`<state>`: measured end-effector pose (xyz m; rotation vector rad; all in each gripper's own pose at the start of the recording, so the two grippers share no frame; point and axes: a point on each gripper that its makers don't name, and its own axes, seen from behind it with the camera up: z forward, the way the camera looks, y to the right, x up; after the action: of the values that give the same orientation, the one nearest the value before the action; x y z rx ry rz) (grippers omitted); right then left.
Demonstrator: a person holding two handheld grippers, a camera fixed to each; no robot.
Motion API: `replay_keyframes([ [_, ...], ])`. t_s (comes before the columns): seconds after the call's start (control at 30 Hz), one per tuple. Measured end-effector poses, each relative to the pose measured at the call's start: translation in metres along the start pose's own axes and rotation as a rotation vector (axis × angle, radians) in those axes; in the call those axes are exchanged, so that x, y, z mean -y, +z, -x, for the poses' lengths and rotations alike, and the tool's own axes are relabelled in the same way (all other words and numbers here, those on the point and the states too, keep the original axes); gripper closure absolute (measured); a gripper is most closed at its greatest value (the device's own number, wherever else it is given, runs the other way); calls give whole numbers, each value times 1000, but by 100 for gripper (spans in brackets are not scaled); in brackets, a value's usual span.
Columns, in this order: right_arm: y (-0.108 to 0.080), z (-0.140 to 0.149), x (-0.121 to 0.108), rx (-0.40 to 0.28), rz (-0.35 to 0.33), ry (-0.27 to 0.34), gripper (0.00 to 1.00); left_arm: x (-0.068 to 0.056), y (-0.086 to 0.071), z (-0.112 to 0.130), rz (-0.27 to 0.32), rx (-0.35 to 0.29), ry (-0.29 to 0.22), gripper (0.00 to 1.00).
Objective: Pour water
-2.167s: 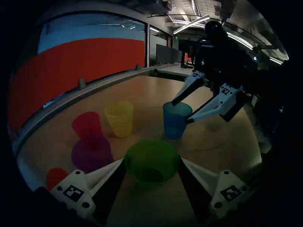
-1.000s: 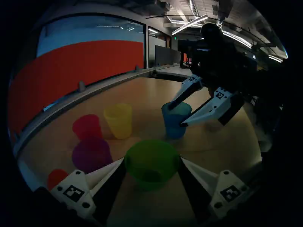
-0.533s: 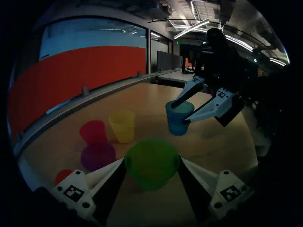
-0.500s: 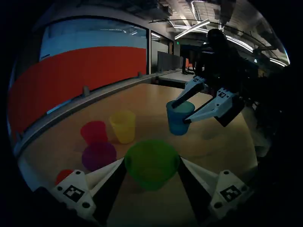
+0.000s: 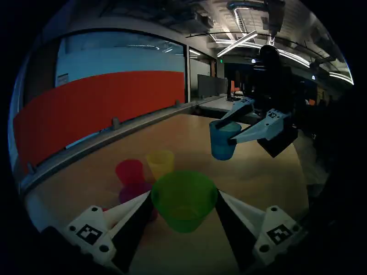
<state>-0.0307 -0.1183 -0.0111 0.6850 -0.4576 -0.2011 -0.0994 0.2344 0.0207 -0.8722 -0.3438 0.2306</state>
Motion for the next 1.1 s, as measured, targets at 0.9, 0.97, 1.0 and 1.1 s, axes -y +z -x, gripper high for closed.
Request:
replay_keyframes([
  [0.9,-22,-84,-1,-248,31,0,7,23,-47,-55,-69,-160,-22,10],
  [0.97,-24,-90,-1,-264,28,4,7,25,-50,-58,-74,-169,-22,10],
  [1.0,-24,-92,-1,-271,27,6,7,25,-51,-59,-76,-174,-21,10],
  [1.1,-26,-100,-2,-292,27,11,7,27,-55,-65,-80,-192,-18,10],
])
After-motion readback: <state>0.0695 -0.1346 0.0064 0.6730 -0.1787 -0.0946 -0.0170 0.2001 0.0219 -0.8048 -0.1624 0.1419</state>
